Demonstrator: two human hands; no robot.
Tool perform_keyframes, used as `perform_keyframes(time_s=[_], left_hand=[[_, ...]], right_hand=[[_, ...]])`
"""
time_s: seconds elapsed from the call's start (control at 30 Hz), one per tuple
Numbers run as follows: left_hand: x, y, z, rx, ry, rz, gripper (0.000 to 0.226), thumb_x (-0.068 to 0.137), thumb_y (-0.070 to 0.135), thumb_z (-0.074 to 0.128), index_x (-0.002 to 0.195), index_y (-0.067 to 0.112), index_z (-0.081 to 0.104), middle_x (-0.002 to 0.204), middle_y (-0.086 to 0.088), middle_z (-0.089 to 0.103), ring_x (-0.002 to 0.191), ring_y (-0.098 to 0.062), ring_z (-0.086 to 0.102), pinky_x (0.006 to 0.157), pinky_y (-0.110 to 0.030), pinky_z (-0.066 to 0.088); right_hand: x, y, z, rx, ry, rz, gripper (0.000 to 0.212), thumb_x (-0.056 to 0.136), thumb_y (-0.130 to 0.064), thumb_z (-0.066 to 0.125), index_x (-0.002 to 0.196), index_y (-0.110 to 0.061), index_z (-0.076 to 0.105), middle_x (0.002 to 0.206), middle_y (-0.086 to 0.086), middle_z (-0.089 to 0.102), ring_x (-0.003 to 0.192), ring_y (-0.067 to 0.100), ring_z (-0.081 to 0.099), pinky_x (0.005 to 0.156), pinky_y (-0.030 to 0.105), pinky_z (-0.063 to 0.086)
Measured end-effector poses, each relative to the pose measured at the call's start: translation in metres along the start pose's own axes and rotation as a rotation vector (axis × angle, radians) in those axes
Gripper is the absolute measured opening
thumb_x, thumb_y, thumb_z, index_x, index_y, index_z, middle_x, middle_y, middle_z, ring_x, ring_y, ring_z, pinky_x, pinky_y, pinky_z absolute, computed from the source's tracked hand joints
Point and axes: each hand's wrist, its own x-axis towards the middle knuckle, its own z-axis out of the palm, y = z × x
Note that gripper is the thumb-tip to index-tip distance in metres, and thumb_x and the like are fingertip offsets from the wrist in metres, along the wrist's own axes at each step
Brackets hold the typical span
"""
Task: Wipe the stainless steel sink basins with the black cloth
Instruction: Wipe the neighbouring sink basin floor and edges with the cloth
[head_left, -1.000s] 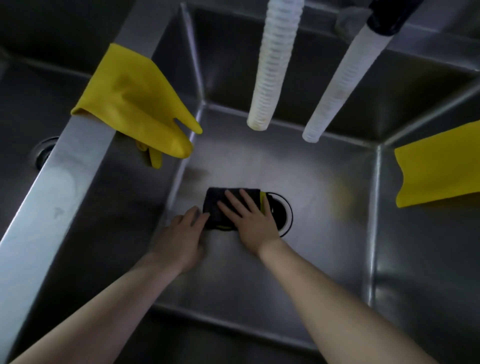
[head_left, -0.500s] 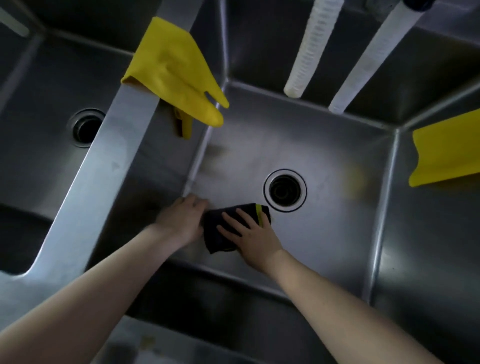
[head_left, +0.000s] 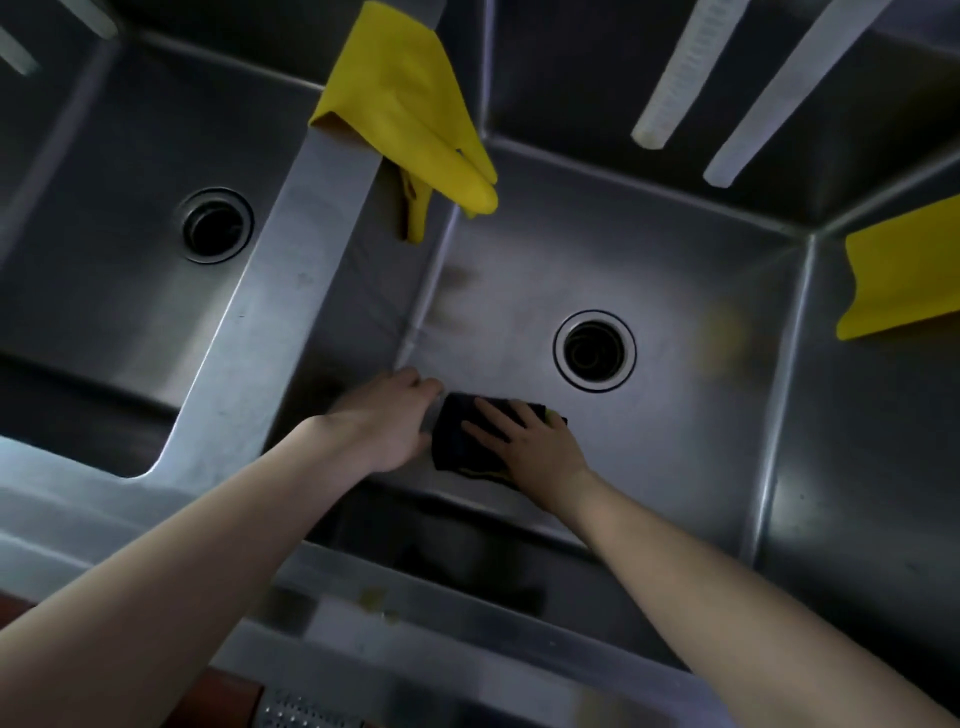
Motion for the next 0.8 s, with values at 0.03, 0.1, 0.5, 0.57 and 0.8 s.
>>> perform_keyframes(time_s=[0.03,0.1,0.5,0.57,0.8], left_hand=[[0.0,-0.002,0.0,0.007,0.006,-0.003,0.054,0.088,0.031,0.054,0.138,0.022,0.035,0.137,-0.005,0.039,0.125,-0.028,0.039,0.1,-0.043,0.041],[0.001,-0.007,-0.001,0.028,0.019,-0.015,0.054,0.088,0.031,0.053,0.138,0.022,0.035,0.14,-0.005,0.036,0.126,-0.028,0.035,0.1,-0.045,0.041],[-0.012,-0.013,0.001,0.177,-0.009,0.075,0.045,0.09,0.028,0.046,0.134,0.018,0.041,0.135,-0.005,0.038,0.127,-0.025,0.033,0.1,-0.042,0.04],[-0.015,-0.012,0.0,0.21,-0.005,0.111,0.044,0.089,0.028,0.046,0.132,0.019,0.043,0.136,-0.005,0.038,0.128,-0.024,0.032,0.1,-0.04,0.039],[-0.01,-0.008,-0.004,0.242,0.006,0.107,0.041,0.091,0.023,0.046,0.131,0.018,0.043,0.14,-0.006,0.035,0.131,-0.024,0.029,0.102,-0.037,0.037]], right_hand=[[0.014,-0.005,-0.005,0.035,0.041,0.036,0.063,0.099,-0.034,0.039,0.149,-0.041,0.001,0.16,-0.008,-0.005,0.142,0.028,0.011,0.103,0.051,0.029],[0.043,-0.012,-0.017,0.082,0.103,0.092,0.064,0.097,-0.04,0.041,0.149,-0.04,0.005,0.16,-0.005,-0.001,0.139,0.029,0.015,0.1,0.051,0.03],[0.059,-0.029,-0.014,-0.007,0.21,-0.081,0.073,0.088,-0.03,0.057,0.149,-0.037,0.017,0.161,-0.002,0.005,0.135,0.034,0.023,0.095,0.058,0.031],[0.046,-0.036,-0.006,-0.021,0.206,-0.223,0.073,0.079,-0.029,0.067,0.144,-0.038,0.034,0.157,-0.002,0.022,0.133,0.035,0.032,0.093,0.061,0.035],[0.064,-0.029,-0.02,0.044,0.351,-0.189,0.068,0.058,-0.023,0.084,0.123,-0.031,0.063,0.14,0.0,0.052,0.113,0.035,0.058,0.075,0.057,0.051]])
